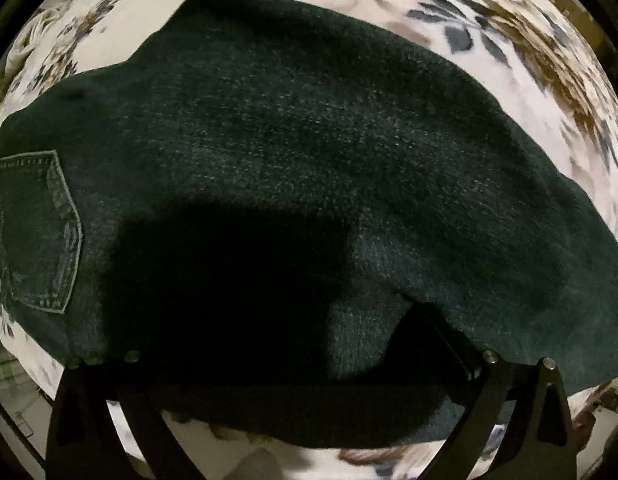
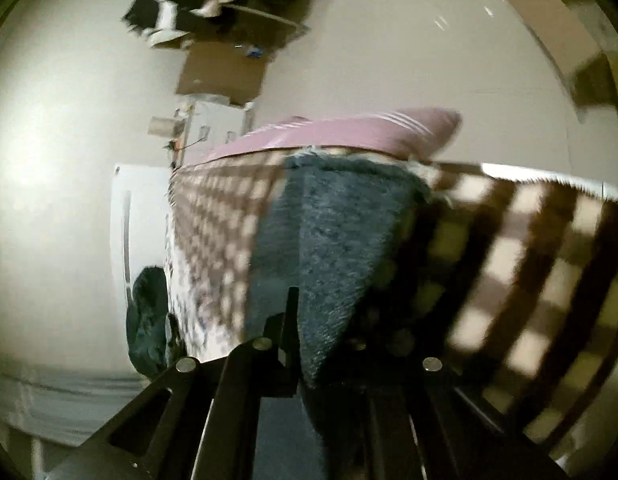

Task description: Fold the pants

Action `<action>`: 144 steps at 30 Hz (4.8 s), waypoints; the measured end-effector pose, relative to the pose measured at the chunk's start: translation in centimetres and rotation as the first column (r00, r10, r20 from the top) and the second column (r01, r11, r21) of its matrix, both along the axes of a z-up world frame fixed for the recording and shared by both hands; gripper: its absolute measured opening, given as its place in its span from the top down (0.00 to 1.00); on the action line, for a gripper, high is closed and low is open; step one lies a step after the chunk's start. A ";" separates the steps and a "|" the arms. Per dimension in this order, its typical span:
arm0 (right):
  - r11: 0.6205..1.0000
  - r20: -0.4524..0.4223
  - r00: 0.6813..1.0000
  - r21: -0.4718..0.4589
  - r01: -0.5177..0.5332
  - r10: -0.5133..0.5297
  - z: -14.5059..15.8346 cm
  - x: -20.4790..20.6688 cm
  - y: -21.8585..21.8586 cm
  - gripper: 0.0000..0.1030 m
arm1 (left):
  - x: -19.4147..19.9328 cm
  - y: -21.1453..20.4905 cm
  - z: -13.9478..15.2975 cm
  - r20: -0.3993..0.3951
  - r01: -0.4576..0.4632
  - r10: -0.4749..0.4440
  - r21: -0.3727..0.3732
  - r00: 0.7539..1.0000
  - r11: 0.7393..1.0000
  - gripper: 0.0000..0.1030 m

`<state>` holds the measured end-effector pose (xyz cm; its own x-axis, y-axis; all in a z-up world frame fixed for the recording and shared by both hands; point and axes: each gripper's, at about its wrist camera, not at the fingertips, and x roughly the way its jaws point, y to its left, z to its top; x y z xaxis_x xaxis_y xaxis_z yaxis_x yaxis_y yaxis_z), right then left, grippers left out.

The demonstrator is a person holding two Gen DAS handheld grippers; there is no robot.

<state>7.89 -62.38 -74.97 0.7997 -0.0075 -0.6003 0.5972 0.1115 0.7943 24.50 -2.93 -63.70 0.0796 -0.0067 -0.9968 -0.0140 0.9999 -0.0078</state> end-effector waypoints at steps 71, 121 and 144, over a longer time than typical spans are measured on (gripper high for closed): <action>0.612 -0.326 0.600 -0.077 -0.787 0.730 4.5 13.3 39.4 0.36 | -7.0 18.9 22.0 0.634 -0.197 0.355 -0.308 0.687 0.931 0.83; 0.675 -0.292 0.620 0.148 -0.723 0.728 3.7 11.4 21.7 0.92 | -1.5 2.6 6.6 0.089 -0.004 0.023 -0.203 0.996 0.979 0.18; 0.787 -0.138 0.801 0.342 -0.514 0.583 -1.3 2.3 19.7 0.06 | 9.4 1.6 3.7 -0.015 -0.069 0.067 -0.288 0.998 0.955 0.17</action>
